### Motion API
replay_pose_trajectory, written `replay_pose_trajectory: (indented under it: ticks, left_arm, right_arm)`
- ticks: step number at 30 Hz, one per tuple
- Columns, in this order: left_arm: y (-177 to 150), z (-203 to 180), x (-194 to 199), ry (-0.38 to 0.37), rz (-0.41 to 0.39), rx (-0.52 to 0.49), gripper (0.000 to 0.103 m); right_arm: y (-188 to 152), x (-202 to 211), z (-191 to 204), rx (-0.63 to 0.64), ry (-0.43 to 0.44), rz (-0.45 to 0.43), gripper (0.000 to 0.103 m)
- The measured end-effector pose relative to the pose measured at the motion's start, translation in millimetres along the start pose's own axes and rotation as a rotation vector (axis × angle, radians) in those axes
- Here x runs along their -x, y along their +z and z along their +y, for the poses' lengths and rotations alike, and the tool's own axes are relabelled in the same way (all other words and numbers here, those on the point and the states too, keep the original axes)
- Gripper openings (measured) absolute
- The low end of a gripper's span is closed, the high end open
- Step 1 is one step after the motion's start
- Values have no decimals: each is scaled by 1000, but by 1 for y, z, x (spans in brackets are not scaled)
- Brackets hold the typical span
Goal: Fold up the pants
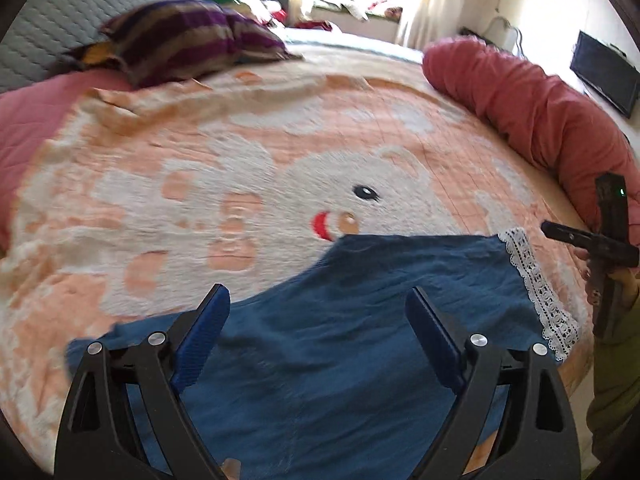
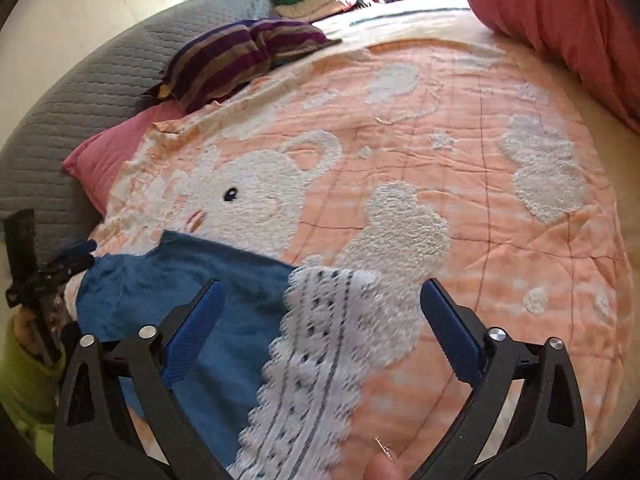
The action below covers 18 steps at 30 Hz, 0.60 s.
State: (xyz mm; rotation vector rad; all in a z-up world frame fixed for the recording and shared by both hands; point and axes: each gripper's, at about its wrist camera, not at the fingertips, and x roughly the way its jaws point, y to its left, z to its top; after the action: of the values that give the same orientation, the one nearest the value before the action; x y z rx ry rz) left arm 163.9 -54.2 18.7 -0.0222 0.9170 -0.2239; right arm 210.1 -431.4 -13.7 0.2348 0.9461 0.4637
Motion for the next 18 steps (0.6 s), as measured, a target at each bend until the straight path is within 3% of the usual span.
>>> replay_pose_trajectory:
  ticks: [7, 12, 18]
  left_arm:
    - [20, -5, -55, -60, 72, 2, 89]
    - [26, 0, -86, -88, 113, 29, 79]
    - [21, 11, -120, -164, 135, 88, 78]
  right_arm:
    - [0, -30, -8, 15, 24, 83, 54]
    - [-4, -47, -17, 1, 41, 119, 45]
    - [-6, -53, -11, 46, 53, 115, 40]
